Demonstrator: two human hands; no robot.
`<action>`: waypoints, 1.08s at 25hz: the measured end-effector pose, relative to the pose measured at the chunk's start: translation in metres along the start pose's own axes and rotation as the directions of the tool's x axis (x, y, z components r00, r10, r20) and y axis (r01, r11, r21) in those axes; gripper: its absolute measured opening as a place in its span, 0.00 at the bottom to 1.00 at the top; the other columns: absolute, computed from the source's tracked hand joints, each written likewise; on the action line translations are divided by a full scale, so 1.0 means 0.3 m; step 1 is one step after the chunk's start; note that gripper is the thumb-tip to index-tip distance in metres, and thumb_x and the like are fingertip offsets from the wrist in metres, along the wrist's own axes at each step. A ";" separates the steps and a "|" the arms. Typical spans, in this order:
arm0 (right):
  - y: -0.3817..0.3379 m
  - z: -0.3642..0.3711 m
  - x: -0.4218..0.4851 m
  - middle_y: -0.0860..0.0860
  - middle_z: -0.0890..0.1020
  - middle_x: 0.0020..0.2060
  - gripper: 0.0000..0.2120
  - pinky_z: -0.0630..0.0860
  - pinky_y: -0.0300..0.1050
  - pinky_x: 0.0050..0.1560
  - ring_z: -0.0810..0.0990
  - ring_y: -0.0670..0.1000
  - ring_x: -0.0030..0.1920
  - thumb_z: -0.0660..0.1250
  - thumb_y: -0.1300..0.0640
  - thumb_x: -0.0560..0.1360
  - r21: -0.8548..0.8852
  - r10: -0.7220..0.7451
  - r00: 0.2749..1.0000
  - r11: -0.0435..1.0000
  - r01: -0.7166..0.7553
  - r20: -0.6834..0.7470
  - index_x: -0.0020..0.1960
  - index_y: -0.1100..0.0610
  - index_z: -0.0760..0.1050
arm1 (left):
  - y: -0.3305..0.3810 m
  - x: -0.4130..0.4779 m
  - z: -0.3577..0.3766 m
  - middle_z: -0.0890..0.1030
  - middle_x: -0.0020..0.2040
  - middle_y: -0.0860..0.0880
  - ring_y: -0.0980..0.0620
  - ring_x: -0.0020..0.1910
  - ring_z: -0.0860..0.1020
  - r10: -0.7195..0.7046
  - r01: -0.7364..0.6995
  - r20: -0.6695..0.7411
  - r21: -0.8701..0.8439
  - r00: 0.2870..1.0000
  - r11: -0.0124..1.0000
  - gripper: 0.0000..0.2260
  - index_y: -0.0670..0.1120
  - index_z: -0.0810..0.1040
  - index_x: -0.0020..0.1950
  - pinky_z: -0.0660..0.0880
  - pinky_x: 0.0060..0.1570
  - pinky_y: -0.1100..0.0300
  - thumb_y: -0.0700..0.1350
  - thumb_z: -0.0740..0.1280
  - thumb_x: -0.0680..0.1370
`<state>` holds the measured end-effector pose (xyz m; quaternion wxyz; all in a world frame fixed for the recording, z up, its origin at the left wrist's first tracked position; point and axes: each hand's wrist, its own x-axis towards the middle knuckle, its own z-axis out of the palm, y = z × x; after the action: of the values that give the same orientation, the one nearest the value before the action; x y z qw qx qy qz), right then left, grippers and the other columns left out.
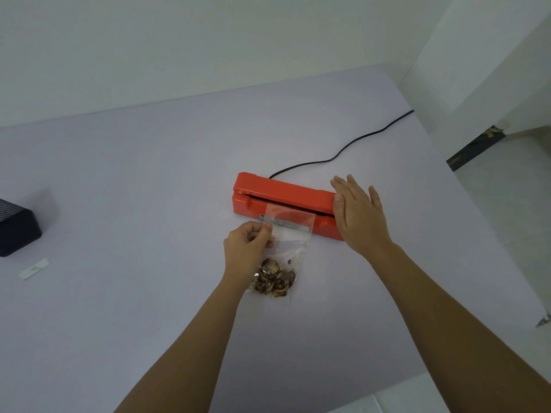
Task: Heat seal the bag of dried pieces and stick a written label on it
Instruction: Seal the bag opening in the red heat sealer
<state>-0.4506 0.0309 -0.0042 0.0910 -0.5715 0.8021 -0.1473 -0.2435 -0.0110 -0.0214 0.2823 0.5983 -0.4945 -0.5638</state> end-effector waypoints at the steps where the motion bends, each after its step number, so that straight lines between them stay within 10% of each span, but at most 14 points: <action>1: 0.000 0.000 0.000 0.48 0.66 0.72 0.26 0.45 0.51 0.73 0.56 0.47 0.74 0.41 0.50 0.78 0.002 0.000 1.000 1.000 0.000 0.003 0.72 0.54 0.62 | 0.000 0.000 -0.001 0.82 0.33 0.50 0.61 0.29 0.79 -0.002 0.002 0.000 -0.003 1.000 1.000 0.07 0.43 0.81 0.41 0.76 0.39 0.63 0.44 0.67 0.76; 27: 0.004 -0.006 0.002 0.49 0.66 0.72 0.25 0.45 0.50 0.73 0.55 0.48 0.75 0.42 0.51 0.78 0.076 -0.016 1.000 0.997 0.015 0.013 0.72 0.55 0.62 | 0.000 0.001 0.001 0.82 0.34 0.50 0.61 0.30 0.79 0.011 -0.011 0.001 0.002 1.000 1.000 0.07 0.44 0.80 0.40 0.75 0.36 0.68 0.44 0.67 0.76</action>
<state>-0.4525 0.0310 -0.0028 0.1171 -0.5749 0.7908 -0.1745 -0.2438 -0.0111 -0.0217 0.2845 0.5953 -0.4988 -0.5620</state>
